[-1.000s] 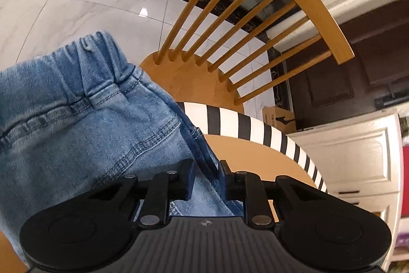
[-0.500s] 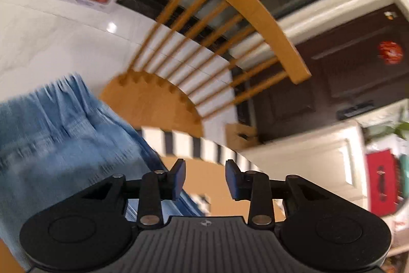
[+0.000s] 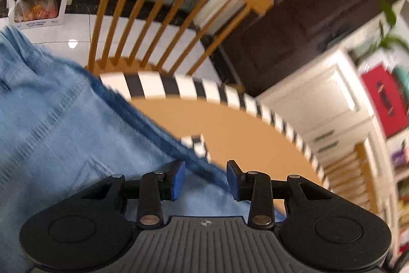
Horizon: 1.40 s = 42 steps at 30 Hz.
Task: Fold clothes
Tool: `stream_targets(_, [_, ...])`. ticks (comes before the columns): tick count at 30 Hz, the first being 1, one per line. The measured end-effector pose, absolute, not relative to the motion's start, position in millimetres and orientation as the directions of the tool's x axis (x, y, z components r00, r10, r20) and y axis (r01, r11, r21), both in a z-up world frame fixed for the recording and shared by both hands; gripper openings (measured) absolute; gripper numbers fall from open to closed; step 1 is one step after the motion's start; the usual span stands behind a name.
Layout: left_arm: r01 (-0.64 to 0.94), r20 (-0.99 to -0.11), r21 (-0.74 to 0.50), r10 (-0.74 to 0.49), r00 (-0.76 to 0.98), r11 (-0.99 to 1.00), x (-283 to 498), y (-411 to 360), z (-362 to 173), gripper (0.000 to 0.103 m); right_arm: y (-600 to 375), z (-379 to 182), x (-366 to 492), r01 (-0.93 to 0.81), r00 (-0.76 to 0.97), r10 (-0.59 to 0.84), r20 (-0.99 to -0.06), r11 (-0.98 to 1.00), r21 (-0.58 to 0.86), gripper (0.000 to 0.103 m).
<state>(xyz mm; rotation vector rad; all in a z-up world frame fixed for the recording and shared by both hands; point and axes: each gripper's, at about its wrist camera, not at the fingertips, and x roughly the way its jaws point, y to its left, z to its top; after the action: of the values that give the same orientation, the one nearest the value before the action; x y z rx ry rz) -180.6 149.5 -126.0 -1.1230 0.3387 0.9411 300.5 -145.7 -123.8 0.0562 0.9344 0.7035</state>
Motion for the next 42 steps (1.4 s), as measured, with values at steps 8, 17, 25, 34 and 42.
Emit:
stream_targets(8, [-0.817, -0.618, -0.543, 0.564, 0.547, 0.196, -254.4, 119.1, -63.0, 0.052, -141.5, -86.5, 138.6, -0.732, 0.179, 0.732, -0.657, 0.545, 0.407, 0.051])
stream_targets(17, [-0.835, -0.665, -0.478, 0.51, 0.546, 0.272, -327.1, 14.9, -42.8, 0.06, -116.2, -109.4, -39.3, -0.803, -0.025, 0.782, -0.623, 0.356, 0.478, 0.047])
stream_targets(25, [-0.816, -0.736, -0.23, 0.455, 0.502, 0.53, -311.7, 44.6, -76.2, 0.055, -133.1, -155.9, -89.1, -0.908, 0.044, 0.771, -0.635, 0.296, 0.297, 0.032])
stream_targets(34, [-0.708, -0.778, -0.025, 0.431, 0.457, 0.706, -267.8, 92.8, -105.1, 0.051, -108.6, -167.8, -94.7, -0.954, 0.1, 0.816, -0.569, 0.241, 0.178, 0.032])
stream_targets(42, [-0.715, -0.84, -0.054, 0.355, 0.41, 0.698, -251.8, 129.0, -114.4, 0.042, -90.0, -152.6, -106.8, -0.996, -0.018, 0.801, -0.598, -0.064, -0.057, 0.045])
